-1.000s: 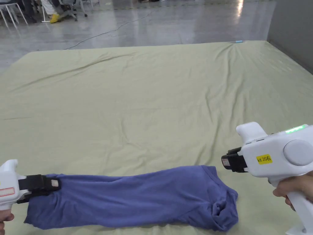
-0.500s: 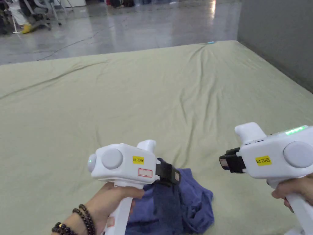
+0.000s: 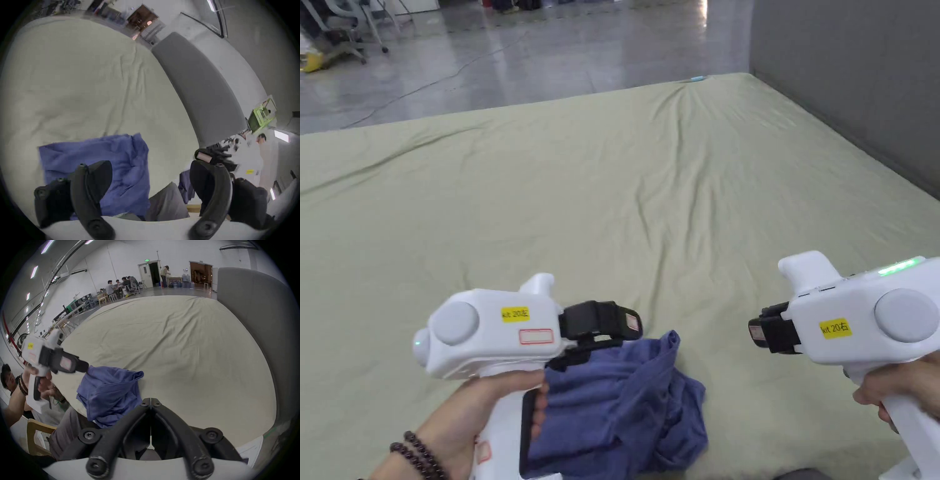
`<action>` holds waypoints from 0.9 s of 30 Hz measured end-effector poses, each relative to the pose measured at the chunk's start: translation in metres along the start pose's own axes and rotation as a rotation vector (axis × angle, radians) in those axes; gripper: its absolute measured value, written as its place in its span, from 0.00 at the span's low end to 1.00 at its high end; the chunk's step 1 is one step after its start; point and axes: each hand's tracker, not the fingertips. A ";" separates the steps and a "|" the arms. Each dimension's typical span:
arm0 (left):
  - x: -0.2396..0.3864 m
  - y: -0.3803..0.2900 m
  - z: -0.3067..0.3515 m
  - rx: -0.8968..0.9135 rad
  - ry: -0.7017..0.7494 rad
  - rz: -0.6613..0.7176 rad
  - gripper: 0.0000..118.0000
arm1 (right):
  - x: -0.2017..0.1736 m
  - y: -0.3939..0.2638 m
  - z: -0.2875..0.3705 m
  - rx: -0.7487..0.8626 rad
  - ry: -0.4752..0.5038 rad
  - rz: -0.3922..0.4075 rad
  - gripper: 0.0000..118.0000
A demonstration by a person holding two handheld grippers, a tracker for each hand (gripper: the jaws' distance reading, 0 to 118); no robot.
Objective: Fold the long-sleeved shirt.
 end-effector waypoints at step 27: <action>0.016 -0.051 -0.141 -0.299 0.205 -0.286 0.00 | -0.002 -0.005 0.004 -0.013 -0.012 -0.001 0.00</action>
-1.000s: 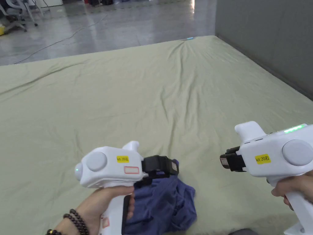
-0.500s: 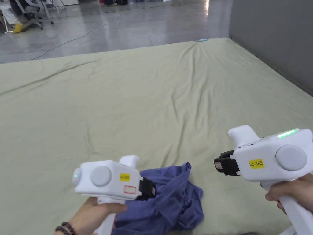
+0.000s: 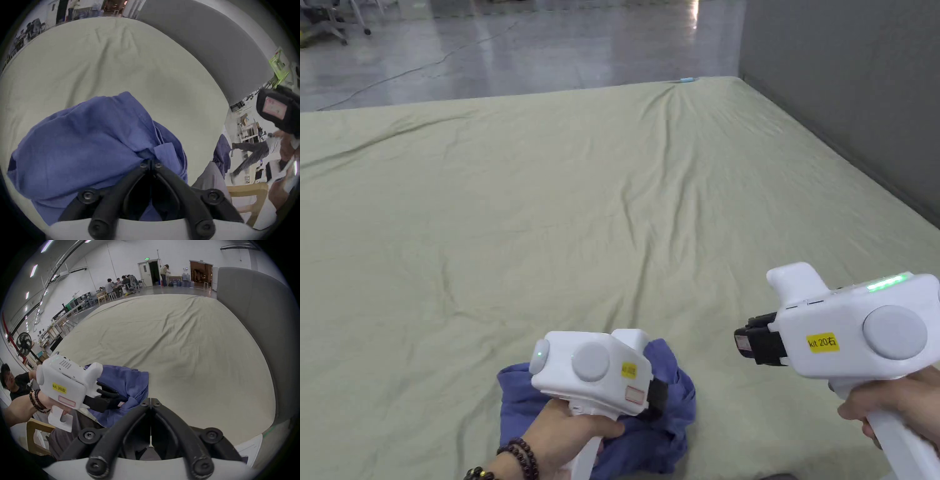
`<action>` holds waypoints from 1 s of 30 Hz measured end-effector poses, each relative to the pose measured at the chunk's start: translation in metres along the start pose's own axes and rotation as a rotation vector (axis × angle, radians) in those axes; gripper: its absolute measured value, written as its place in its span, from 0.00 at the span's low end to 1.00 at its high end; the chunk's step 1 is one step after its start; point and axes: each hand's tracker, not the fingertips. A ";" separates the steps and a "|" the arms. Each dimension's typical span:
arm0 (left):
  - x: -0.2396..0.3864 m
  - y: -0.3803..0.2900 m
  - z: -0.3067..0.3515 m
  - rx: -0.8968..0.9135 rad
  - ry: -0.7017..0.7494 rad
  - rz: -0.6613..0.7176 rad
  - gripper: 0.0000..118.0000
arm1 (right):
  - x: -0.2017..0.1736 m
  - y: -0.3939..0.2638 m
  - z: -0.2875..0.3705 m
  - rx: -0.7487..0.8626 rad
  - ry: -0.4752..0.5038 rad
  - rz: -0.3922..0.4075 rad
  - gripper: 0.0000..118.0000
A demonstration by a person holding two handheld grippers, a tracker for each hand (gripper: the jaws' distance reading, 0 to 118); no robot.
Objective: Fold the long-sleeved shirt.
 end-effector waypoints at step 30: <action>-0.172 -0.087 0.081 0.273 -0.099 0.486 0.70 | -0.058 0.002 -0.167 -0.318 0.338 -0.069 0.00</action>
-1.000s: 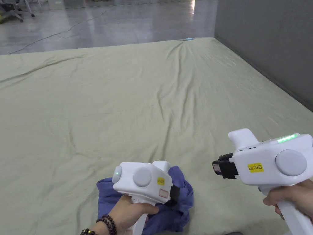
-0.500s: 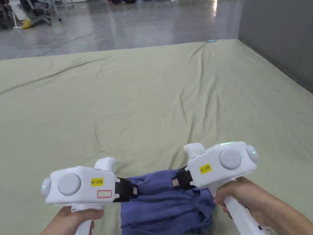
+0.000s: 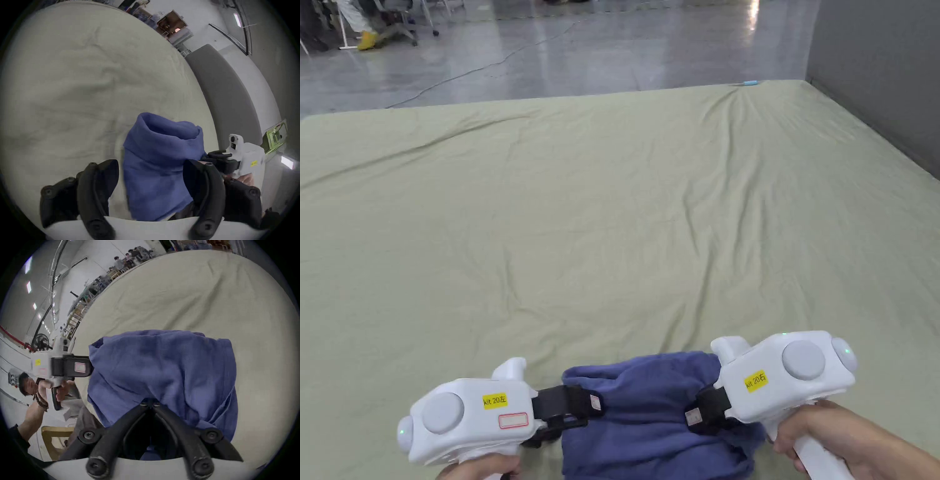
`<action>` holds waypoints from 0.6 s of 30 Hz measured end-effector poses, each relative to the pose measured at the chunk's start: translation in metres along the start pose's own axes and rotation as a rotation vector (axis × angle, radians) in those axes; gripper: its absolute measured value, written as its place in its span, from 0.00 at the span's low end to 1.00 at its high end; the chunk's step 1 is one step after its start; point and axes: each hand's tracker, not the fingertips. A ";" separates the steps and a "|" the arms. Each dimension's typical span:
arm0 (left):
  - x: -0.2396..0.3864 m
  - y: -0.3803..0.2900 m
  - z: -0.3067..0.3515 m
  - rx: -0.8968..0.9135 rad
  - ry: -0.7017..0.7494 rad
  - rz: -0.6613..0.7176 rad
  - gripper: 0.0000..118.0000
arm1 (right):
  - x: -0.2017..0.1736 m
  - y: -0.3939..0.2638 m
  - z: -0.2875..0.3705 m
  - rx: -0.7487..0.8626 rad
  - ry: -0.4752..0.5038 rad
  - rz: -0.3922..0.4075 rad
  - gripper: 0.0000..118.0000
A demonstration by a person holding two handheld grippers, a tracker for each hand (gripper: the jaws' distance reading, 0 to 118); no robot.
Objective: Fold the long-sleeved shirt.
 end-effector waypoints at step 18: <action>0.029 0.014 0.039 0.085 -0.057 -0.169 0.10 | -0.082 0.024 0.024 0.102 -0.115 0.155 0.00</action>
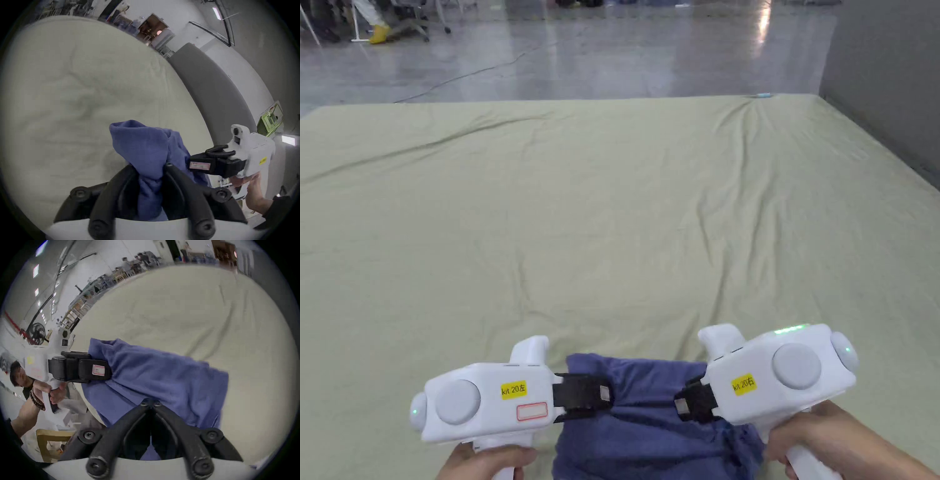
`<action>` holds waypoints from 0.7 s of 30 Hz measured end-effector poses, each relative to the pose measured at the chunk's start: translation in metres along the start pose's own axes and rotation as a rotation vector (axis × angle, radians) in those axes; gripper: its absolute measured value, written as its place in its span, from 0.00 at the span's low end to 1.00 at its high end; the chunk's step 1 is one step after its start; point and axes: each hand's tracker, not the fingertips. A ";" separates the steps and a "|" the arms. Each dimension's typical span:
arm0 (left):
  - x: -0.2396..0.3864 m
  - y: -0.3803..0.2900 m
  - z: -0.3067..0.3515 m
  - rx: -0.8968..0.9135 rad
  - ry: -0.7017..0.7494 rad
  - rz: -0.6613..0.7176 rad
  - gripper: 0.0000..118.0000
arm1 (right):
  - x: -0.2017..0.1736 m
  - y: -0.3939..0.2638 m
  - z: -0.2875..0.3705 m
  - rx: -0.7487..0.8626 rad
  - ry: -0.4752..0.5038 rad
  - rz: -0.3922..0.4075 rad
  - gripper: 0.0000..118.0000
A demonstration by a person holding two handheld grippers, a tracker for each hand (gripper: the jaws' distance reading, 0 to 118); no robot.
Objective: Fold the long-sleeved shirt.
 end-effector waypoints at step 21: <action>-0.316 0.024 0.343 0.225 0.670 0.223 0.10 | -0.411 0.124 -0.246 0.355 0.119 0.401 0.00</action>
